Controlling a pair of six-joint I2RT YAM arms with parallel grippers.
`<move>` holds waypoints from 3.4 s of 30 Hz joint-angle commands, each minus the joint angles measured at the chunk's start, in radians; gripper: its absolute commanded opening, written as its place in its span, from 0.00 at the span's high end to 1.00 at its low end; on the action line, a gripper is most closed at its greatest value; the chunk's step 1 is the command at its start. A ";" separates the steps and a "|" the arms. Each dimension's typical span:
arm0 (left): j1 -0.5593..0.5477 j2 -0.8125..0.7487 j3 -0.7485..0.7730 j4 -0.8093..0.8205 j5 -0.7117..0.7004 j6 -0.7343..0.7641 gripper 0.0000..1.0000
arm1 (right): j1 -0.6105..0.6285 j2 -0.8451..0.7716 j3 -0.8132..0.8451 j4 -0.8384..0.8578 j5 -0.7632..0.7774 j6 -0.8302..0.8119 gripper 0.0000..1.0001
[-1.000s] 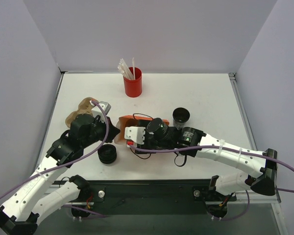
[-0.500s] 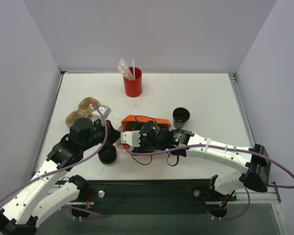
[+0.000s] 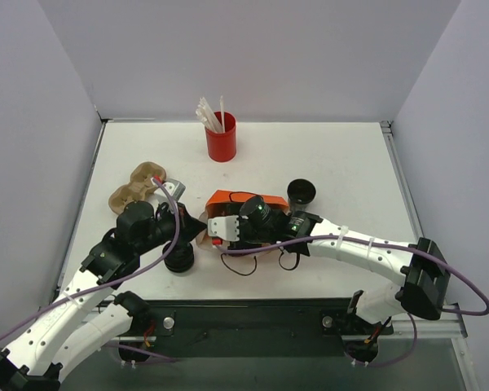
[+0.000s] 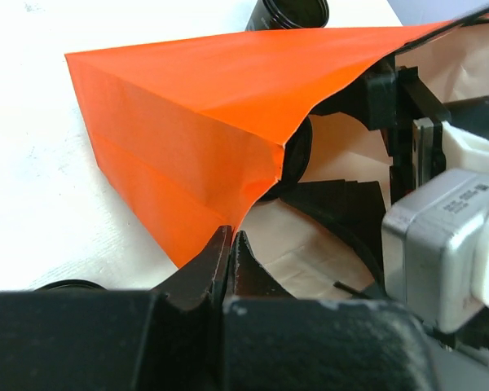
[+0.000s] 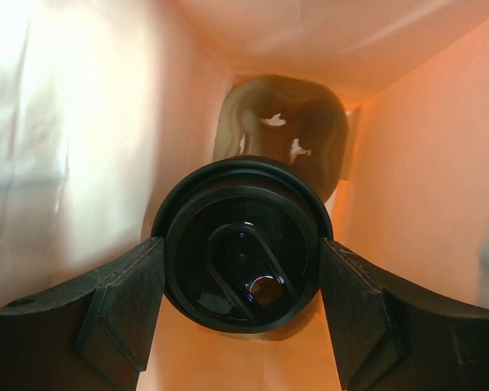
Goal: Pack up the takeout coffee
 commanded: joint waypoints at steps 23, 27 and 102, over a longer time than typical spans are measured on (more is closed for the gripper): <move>0.004 -0.033 0.000 -0.005 -0.014 -0.067 1.00 | -0.083 0.092 -0.028 0.139 0.015 -0.129 0.63; 0.002 -0.019 -0.003 -0.014 -0.021 -0.038 1.00 | -0.080 0.066 0.004 0.086 0.000 -0.140 0.63; 0.007 -0.030 -0.089 0.066 0.014 0.056 1.00 | -0.212 0.038 0.011 -0.112 0.000 -0.212 0.27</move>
